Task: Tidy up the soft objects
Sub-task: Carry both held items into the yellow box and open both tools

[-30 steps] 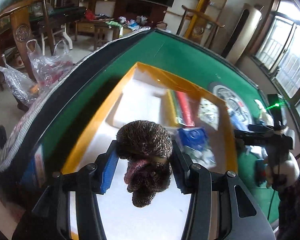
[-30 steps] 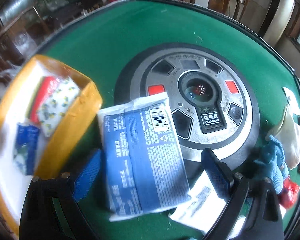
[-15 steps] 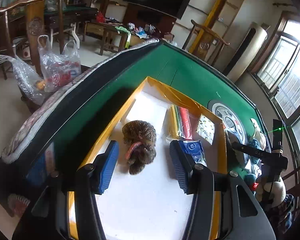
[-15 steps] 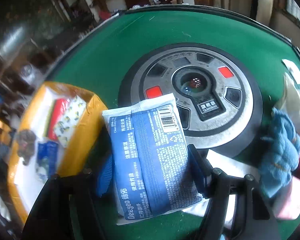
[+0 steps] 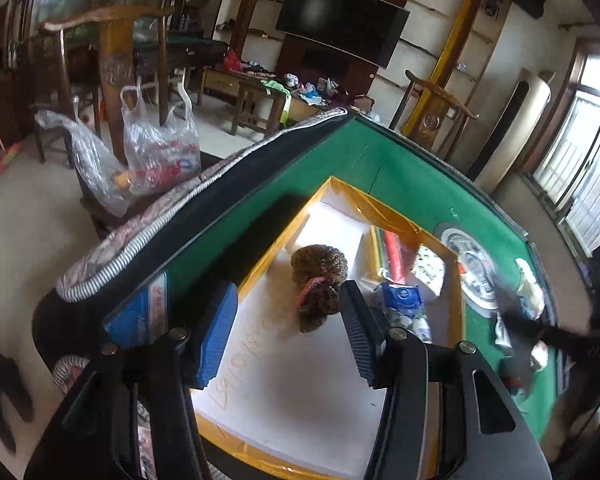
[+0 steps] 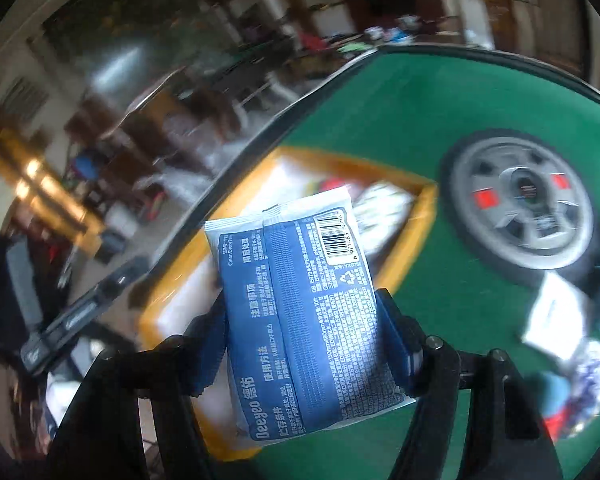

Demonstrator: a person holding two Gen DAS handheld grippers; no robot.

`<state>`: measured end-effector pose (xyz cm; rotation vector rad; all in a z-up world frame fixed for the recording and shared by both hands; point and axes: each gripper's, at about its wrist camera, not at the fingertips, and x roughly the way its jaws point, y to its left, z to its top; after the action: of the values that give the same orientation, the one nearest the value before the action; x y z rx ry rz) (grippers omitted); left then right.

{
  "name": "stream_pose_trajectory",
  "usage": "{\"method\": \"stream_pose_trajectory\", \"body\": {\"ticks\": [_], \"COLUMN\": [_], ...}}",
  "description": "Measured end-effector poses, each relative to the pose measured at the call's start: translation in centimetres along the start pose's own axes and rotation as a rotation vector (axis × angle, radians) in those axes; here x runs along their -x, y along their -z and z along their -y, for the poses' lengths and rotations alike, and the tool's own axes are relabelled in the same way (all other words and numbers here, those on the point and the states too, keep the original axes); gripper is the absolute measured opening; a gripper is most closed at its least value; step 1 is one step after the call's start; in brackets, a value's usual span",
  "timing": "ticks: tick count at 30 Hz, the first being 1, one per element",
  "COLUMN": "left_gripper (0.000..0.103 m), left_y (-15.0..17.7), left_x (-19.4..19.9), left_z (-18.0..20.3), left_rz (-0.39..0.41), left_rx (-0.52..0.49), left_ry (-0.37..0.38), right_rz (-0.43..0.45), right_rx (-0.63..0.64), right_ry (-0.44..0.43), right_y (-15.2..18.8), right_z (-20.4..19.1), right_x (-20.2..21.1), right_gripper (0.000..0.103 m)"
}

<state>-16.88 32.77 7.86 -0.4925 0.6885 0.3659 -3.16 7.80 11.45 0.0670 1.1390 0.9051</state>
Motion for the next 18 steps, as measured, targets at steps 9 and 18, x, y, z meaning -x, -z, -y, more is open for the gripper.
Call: {"method": "stream_pose_trajectory", "body": {"ticks": [9,18], "left_gripper": [0.056,0.059], "left_y": [0.1,0.6], "left_x": [1.1,1.2], "left_z": [-0.8,-0.4], "left_rz": [0.014,0.066], "left_rx": [-0.002,-0.053], "left_ry": [0.031,-0.054], "right_rz": [-0.226,-0.218], "right_rx": [0.151,0.254], "right_ry": [-0.012,0.267], "right_y": [2.1,0.1], "right_z": [-7.0,-7.2], "right_x": [-10.8,-14.9], "right_gripper": [0.064,0.065]}}
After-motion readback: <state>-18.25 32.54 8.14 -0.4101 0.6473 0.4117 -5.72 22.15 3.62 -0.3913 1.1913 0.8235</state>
